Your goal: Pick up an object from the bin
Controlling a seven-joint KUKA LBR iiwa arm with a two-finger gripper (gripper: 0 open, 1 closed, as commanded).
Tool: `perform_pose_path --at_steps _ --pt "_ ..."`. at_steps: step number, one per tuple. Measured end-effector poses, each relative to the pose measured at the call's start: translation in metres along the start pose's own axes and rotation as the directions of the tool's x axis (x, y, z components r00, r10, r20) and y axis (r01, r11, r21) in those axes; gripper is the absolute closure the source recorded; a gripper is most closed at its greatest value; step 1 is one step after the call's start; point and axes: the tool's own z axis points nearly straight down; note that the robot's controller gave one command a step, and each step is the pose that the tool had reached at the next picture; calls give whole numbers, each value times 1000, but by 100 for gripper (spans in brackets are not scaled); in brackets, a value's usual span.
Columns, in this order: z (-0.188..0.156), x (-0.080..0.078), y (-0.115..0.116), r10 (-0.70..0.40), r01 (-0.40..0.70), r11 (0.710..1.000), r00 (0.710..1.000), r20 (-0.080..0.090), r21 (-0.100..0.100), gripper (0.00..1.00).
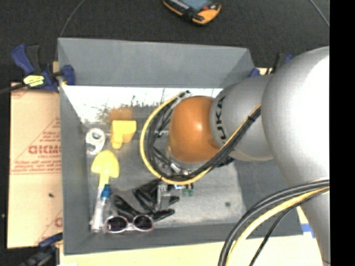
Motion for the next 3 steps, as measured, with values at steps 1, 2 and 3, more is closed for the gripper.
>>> perform_pose_path --at_steps 1,2,3 --pt "-61 4 5 19 -19 1000 1000 6 -1 0" --pt "6 0 -1 2 -2 1000 1000 -2 0 0" --pt "2 12 -3 82 -82 997 997 6 -2 0"
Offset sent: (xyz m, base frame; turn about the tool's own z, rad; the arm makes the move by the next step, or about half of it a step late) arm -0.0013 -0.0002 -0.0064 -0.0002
